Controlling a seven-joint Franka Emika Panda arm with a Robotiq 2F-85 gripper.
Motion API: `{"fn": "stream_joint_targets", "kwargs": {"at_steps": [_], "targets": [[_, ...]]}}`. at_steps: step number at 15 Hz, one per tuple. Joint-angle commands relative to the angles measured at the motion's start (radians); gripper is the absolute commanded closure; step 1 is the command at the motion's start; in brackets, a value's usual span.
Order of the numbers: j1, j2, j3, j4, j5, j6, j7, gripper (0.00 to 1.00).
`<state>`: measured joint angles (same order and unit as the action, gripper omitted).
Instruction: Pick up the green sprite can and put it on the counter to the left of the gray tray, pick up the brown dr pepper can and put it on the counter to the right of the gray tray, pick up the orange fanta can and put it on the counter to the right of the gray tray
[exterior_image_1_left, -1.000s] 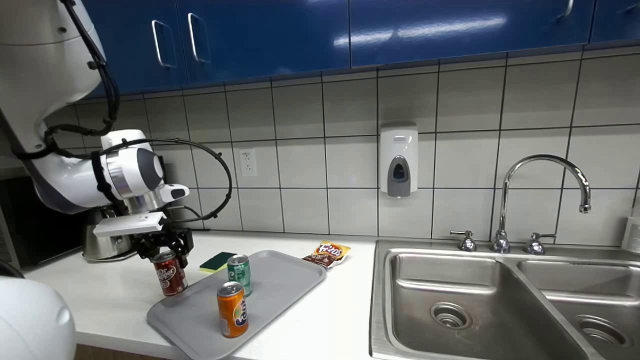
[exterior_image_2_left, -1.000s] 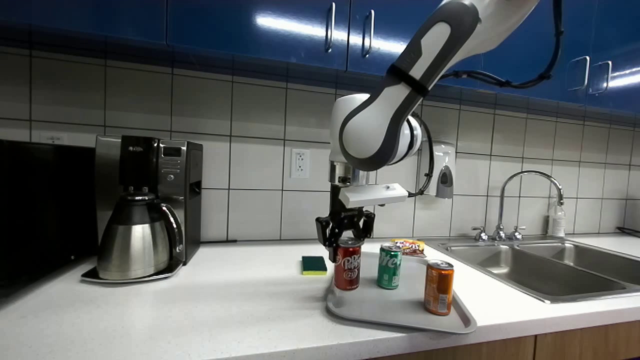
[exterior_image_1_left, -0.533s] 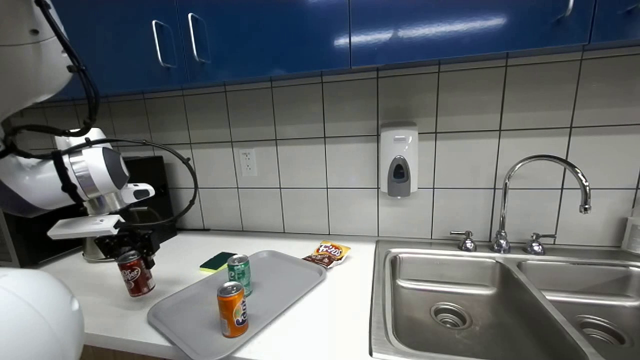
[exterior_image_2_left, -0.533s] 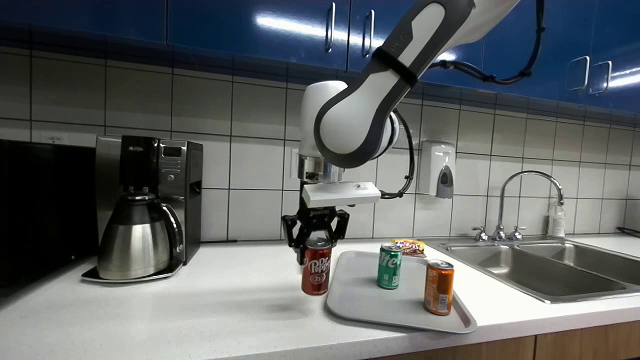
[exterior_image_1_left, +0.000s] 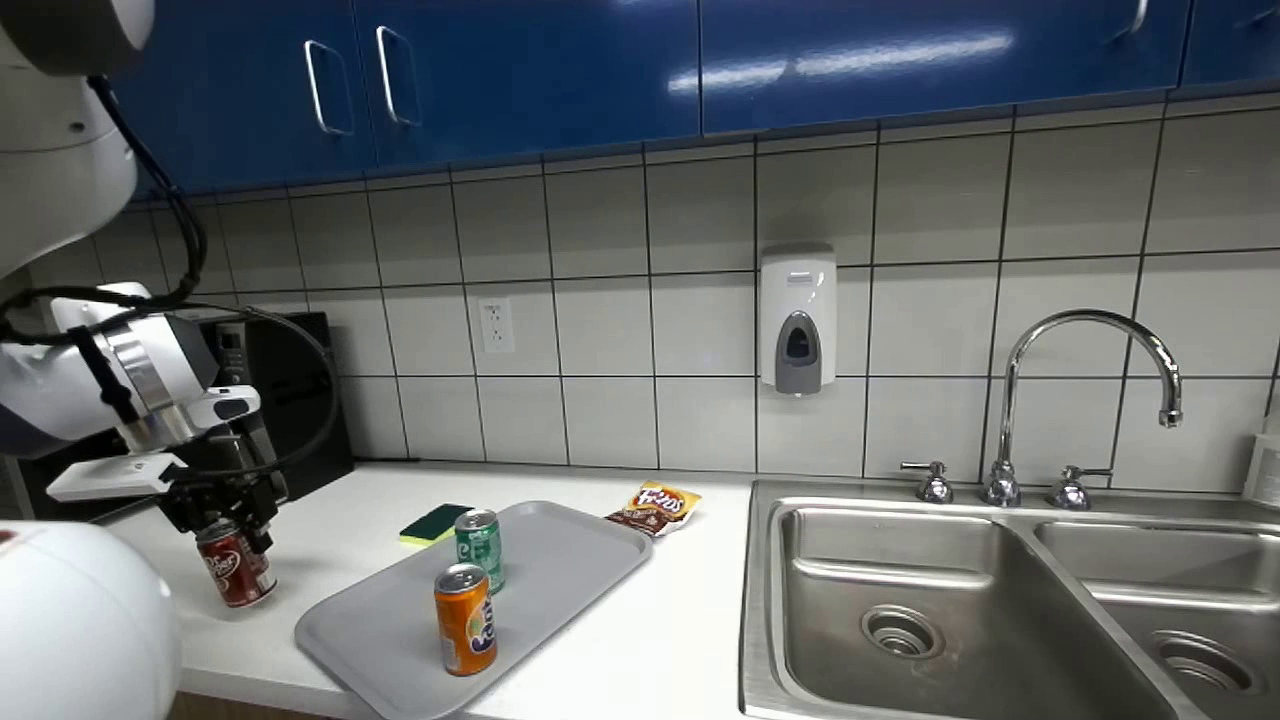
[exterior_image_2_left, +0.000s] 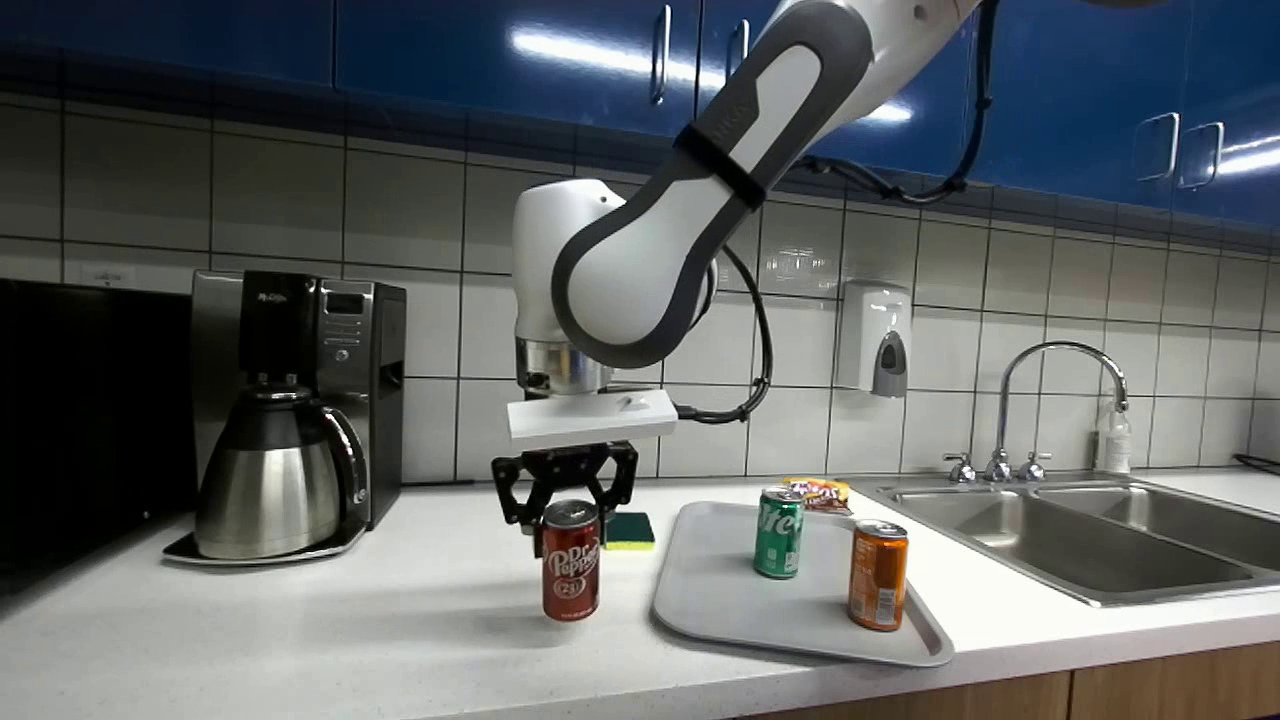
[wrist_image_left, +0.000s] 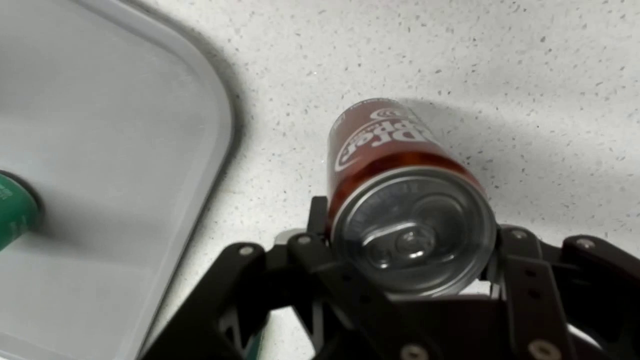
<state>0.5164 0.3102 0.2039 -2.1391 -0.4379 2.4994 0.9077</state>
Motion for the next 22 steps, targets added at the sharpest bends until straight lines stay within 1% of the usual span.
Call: {"fn": "stream_joint_targets", "kwargs": {"at_steps": [1, 5, 8, 11, 16, 17, 18, 19, 20, 22], "targets": [[0.045, 0.088, -0.025, 0.124, -0.023, -0.081, 0.073, 0.62], [0.074, 0.148, -0.052, 0.191, -0.011, -0.102, 0.083, 0.62], [0.083, 0.163, -0.067, 0.214, -0.002, -0.099, 0.078, 0.62], [0.089, 0.158, -0.068, 0.208, 0.01, -0.094, 0.082, 0.62], [0.074, 0.157, -0.069, 0.199, 0.043, -0.081, 0.068, 0.62], [0.071, 0.156, -0.068, 0.197, 0.052, -0.077, 0.066, 0.12], [0.07, 0.154, -0.069, 0.194, 0.057, -0.075, 0.065, 0.11], [0.07, 0.15, -0.073, 0.19, 0.059, -0.071, 0.069, 0.05], [0.071, 0.144, -0.076, 0.184, 0.06, -0.067, 0.071, 0.01], [0.07, 0.127, -0.081, 0.169, 0.058, -0.054, 0.073, 0.0]]}}
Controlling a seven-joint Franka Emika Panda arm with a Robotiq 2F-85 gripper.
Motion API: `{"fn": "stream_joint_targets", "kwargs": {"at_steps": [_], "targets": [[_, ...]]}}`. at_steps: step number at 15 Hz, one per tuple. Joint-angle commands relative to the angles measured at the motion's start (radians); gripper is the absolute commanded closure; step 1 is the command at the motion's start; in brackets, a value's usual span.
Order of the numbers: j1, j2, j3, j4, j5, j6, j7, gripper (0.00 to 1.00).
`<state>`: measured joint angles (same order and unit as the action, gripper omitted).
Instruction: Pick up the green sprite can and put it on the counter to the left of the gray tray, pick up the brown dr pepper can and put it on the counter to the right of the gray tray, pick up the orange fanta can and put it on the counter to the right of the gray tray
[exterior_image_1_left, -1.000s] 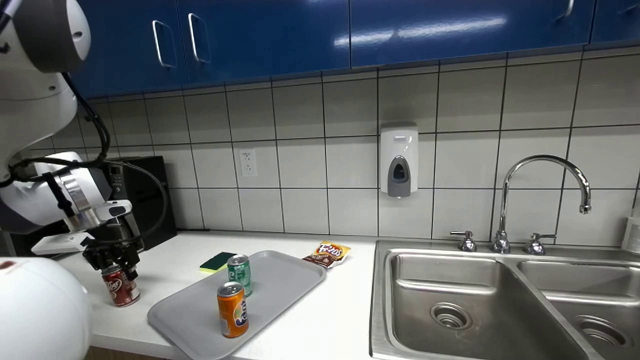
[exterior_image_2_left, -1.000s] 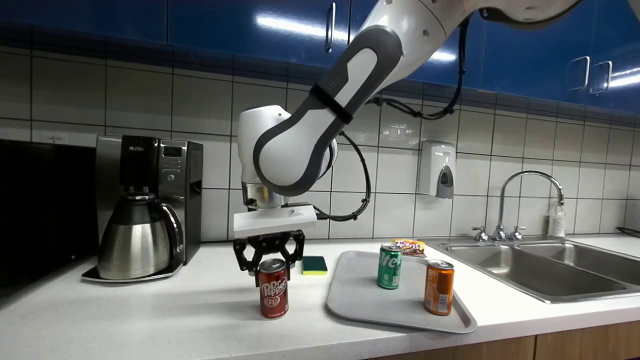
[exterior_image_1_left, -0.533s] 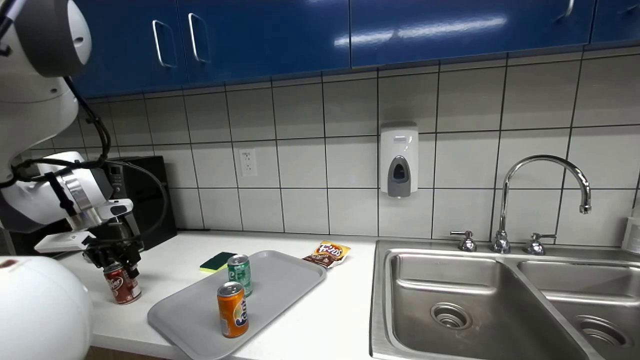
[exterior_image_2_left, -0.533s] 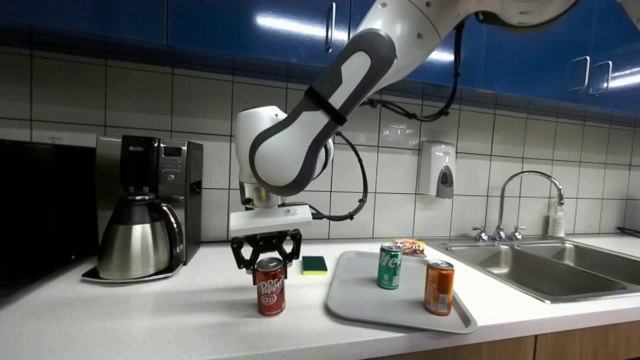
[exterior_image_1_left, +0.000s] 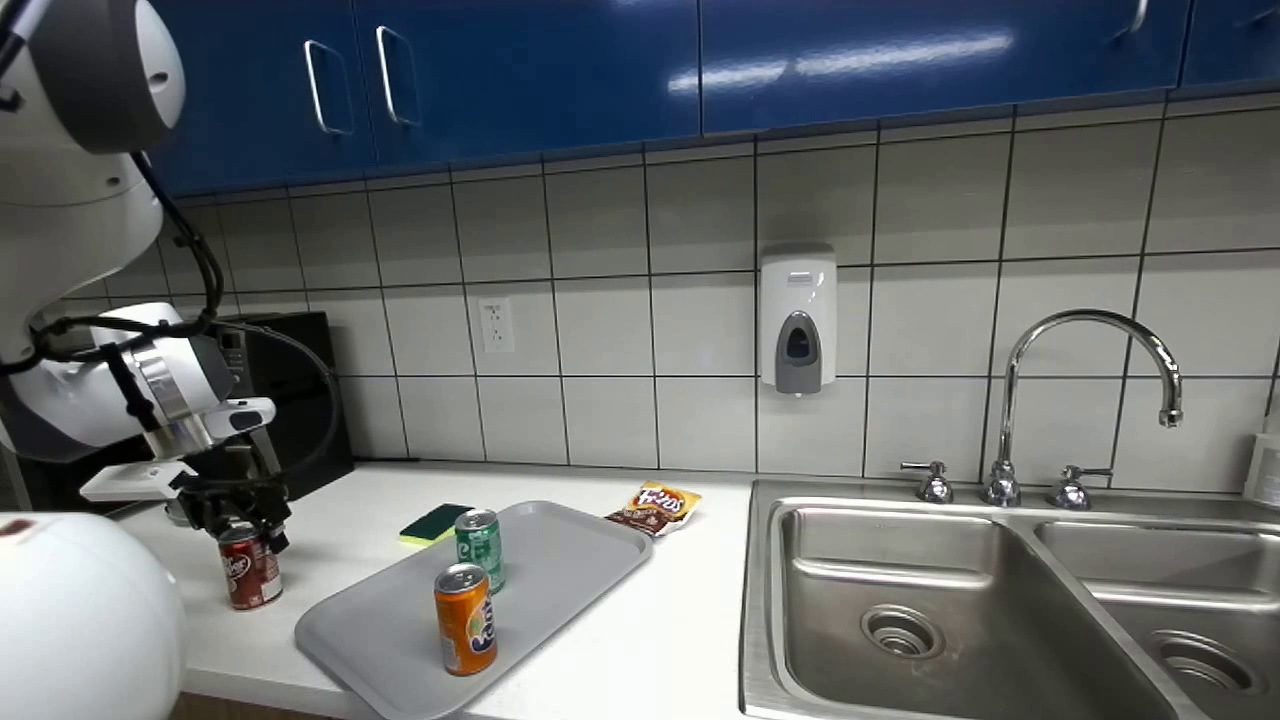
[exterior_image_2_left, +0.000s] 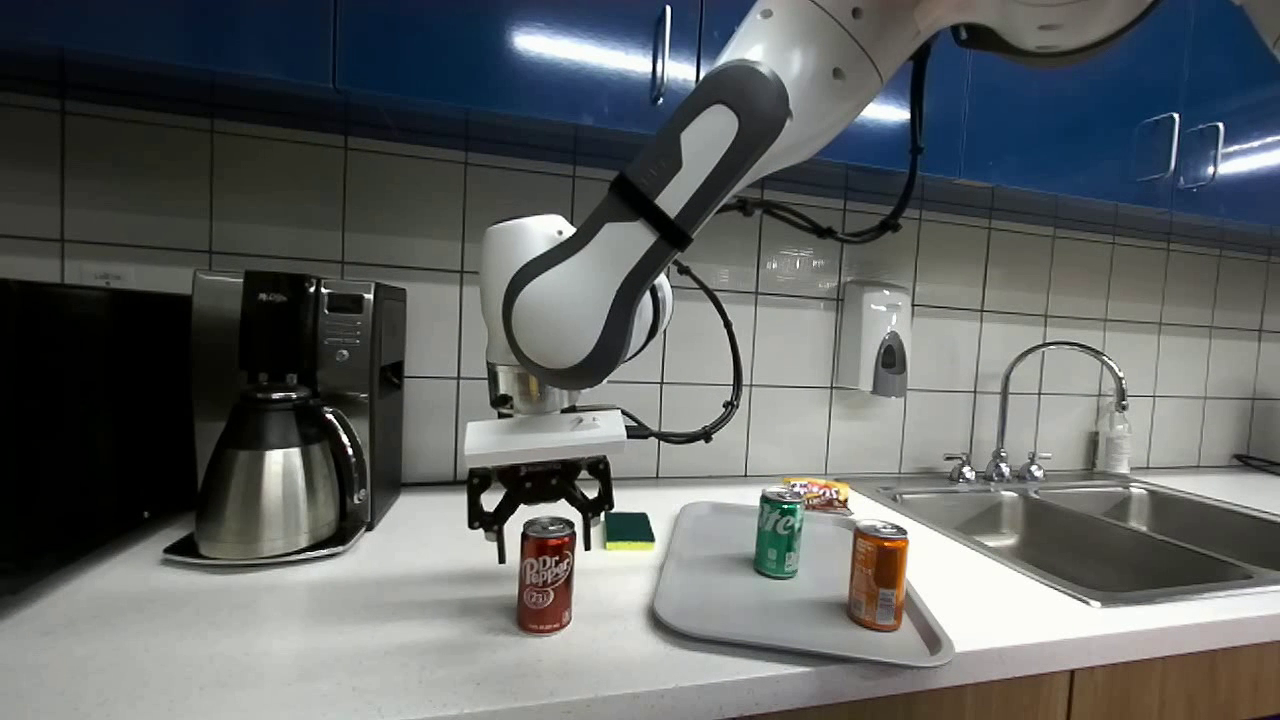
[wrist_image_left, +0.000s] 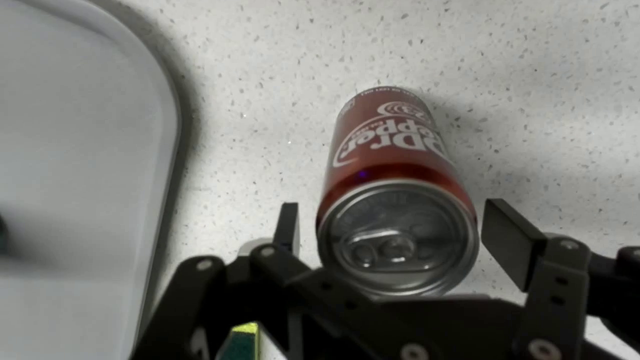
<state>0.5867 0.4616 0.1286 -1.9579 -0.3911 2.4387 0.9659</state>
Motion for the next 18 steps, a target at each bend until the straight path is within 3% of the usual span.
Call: {"fn": "stream_joint_targets", "kwargs": {"at_steps": [1, 10, 18], "targets": [[0.001, -0.03, -0.009, -0.017, 0.008, 0.01, 0.02, 0.0], [-0.008, -0.16, -0.022, -0.12, -0.016, 0.096, 0.059, 0.0], [-0.086, -0.279, -0.014, -0.218, -0.028, 0.119, 0.055, 0.0]]}}
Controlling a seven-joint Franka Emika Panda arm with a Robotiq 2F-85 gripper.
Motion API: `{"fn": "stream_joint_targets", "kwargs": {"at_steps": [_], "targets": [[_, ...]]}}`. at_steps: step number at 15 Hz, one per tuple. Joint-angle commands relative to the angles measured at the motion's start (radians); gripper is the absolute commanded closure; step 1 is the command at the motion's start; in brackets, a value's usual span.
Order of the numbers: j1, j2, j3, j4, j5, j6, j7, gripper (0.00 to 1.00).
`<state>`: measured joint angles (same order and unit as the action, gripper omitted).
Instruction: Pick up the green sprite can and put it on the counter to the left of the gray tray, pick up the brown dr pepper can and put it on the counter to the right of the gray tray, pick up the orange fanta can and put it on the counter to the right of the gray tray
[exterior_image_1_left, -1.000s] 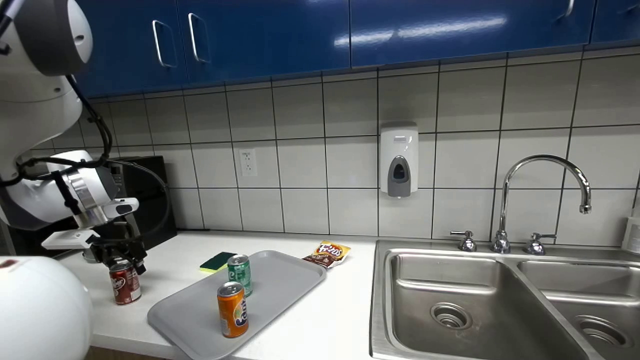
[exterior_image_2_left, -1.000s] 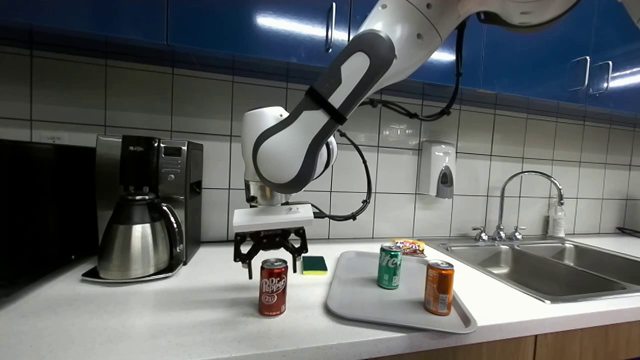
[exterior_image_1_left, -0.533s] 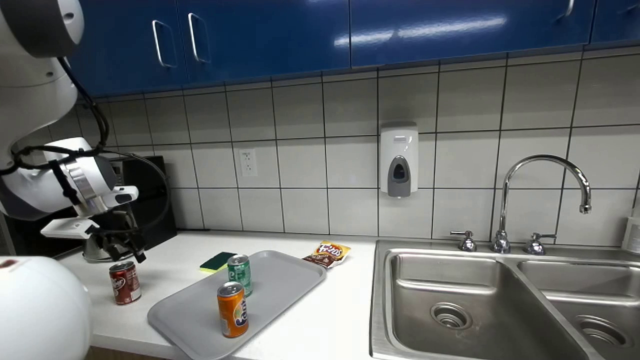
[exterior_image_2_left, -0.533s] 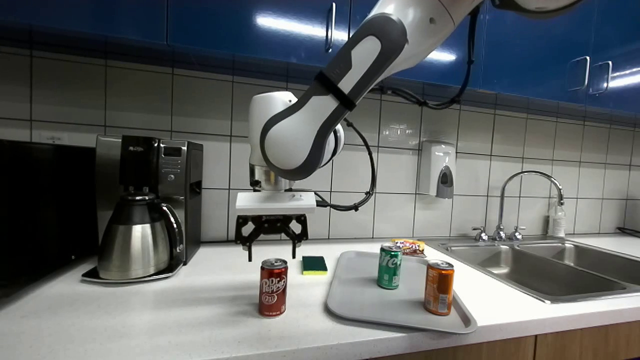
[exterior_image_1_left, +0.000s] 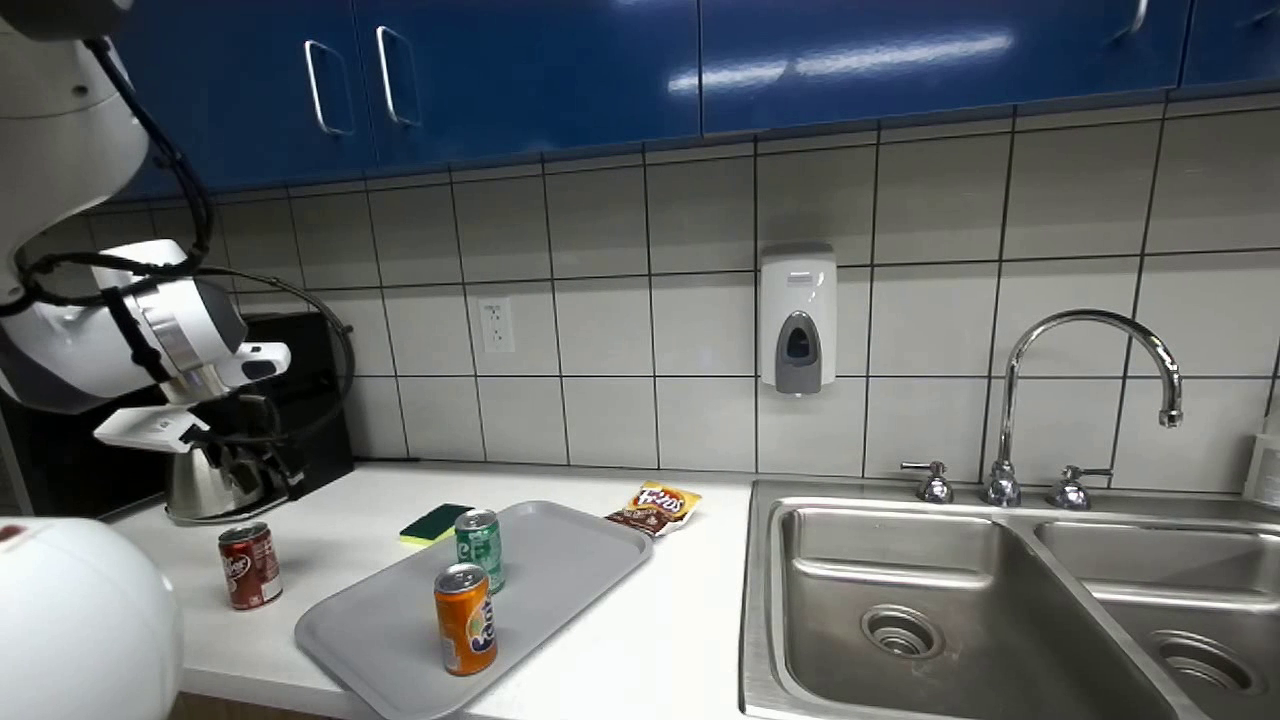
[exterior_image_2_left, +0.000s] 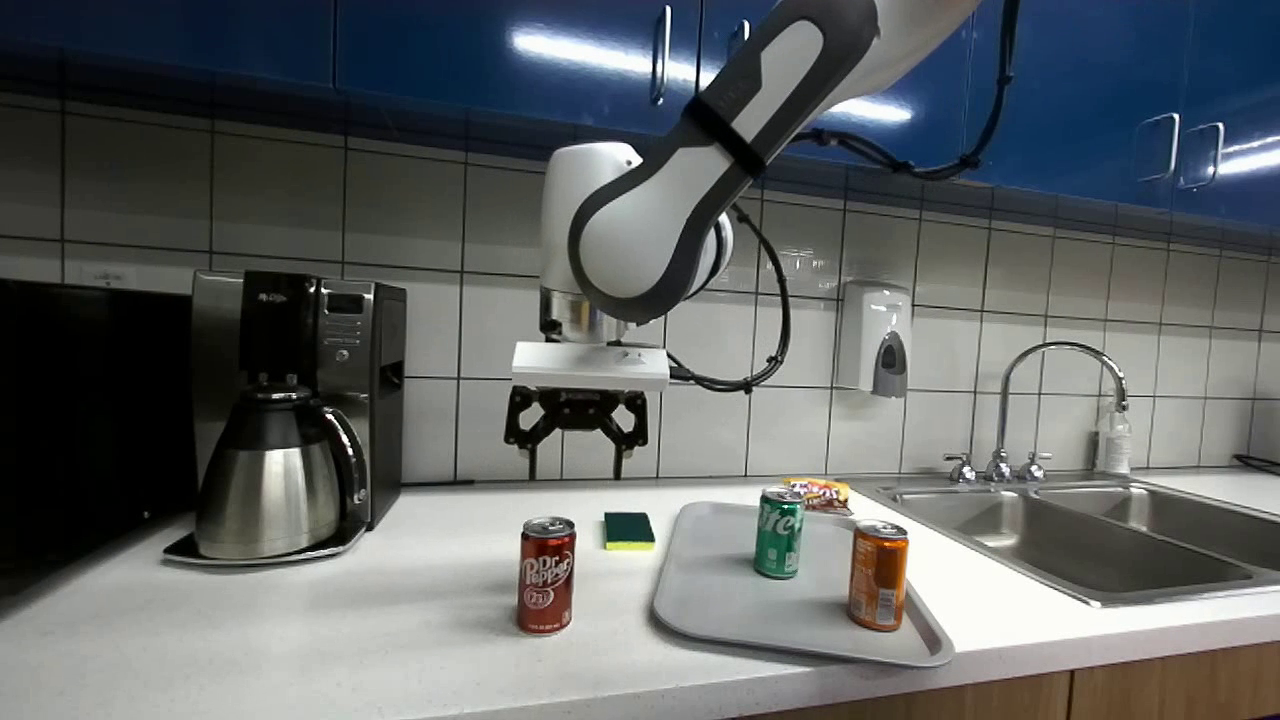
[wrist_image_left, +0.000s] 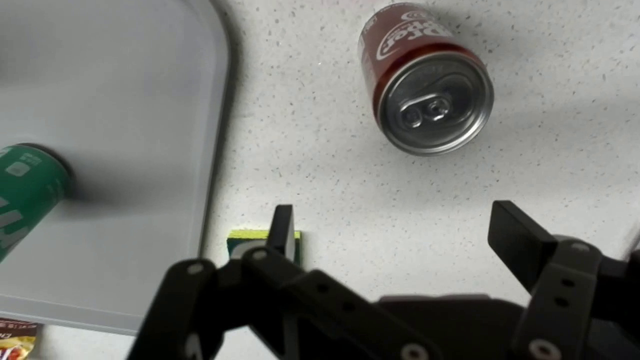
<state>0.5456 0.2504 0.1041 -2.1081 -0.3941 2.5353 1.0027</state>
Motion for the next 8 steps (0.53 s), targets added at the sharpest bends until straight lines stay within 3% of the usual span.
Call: {"fn": "stream_joint_targets", "kwargs": {"at_steps": [1, 8], "targets": [[-0.061, -0.077, 0.013, -0.076, -0.026, 0.023, 0.015, 0.0], [-0.158, -0.124, 0.009, -0.126, -0.033, 0.051, -0.016, 0.0]]}}
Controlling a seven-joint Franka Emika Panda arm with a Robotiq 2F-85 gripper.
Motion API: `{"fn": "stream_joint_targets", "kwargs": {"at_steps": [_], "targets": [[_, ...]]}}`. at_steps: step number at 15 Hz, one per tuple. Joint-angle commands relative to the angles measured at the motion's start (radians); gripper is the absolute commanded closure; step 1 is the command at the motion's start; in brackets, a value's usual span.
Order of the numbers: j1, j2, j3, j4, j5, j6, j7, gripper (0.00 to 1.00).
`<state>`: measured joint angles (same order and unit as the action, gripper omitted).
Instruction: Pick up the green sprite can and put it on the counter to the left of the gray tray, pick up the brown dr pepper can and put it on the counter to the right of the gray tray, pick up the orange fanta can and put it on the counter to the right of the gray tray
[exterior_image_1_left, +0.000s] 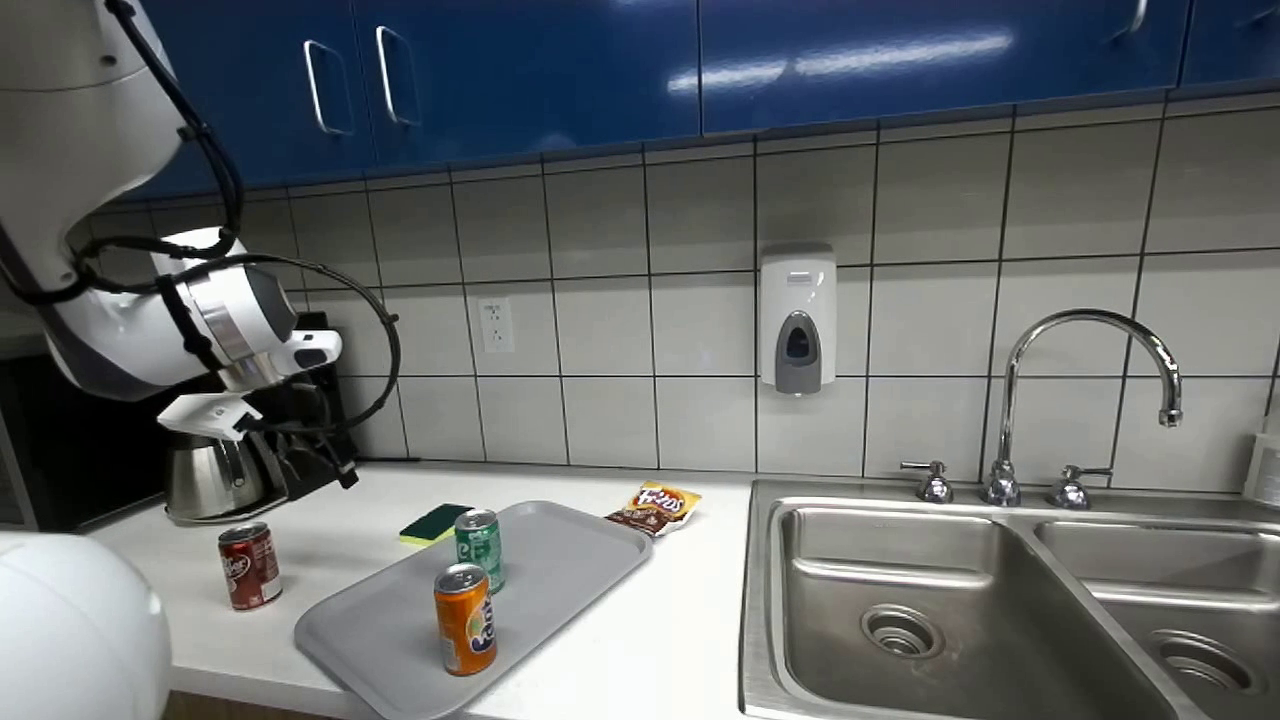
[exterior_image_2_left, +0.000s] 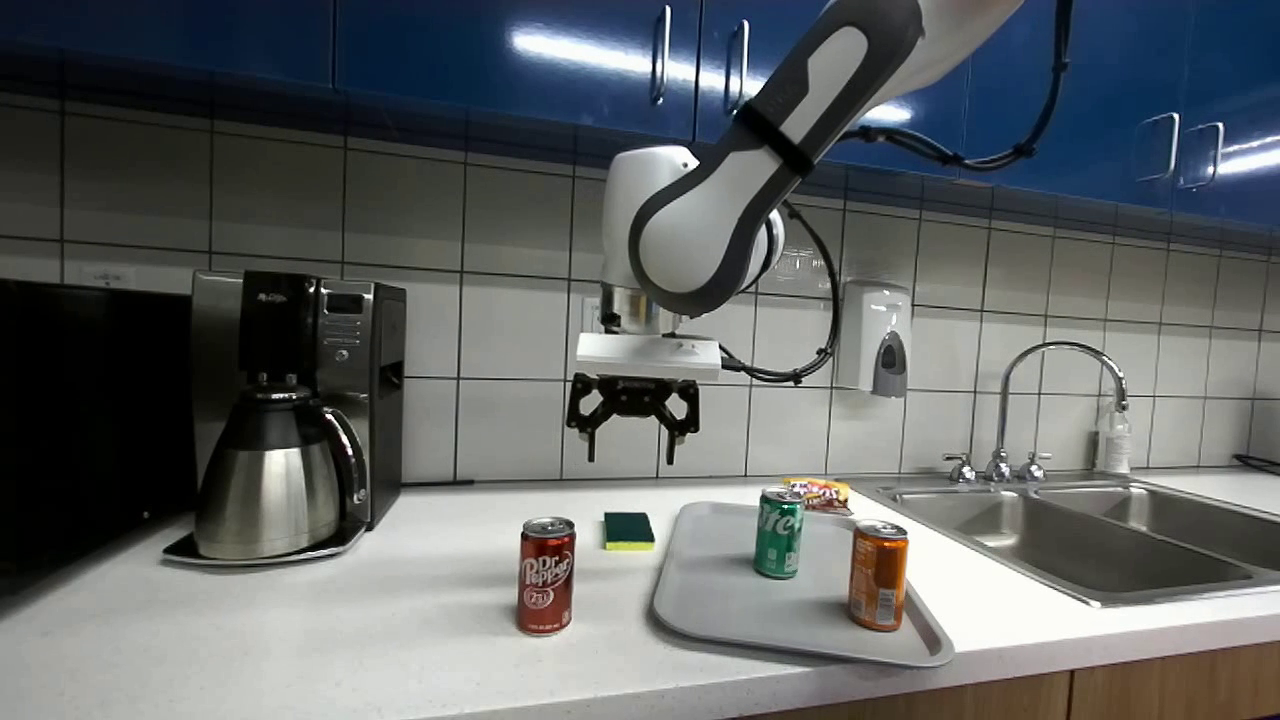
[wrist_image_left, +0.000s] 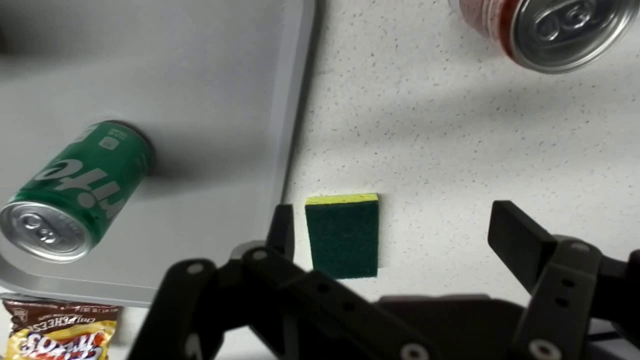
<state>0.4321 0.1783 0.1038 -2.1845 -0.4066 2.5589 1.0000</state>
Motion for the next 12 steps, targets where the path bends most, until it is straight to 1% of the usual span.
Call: {"fn": "stream_joint_targets", "kwargs": {"at_steps": [1, 12], "targets": [[-0.057, -0.057, 0.008, -0.055, -0.021, 0.032, -0.017, 0.0], [-0.156, -0.104, -0.008, -0.108, -0.015, 0.074, -0.08, 0.0]]}}
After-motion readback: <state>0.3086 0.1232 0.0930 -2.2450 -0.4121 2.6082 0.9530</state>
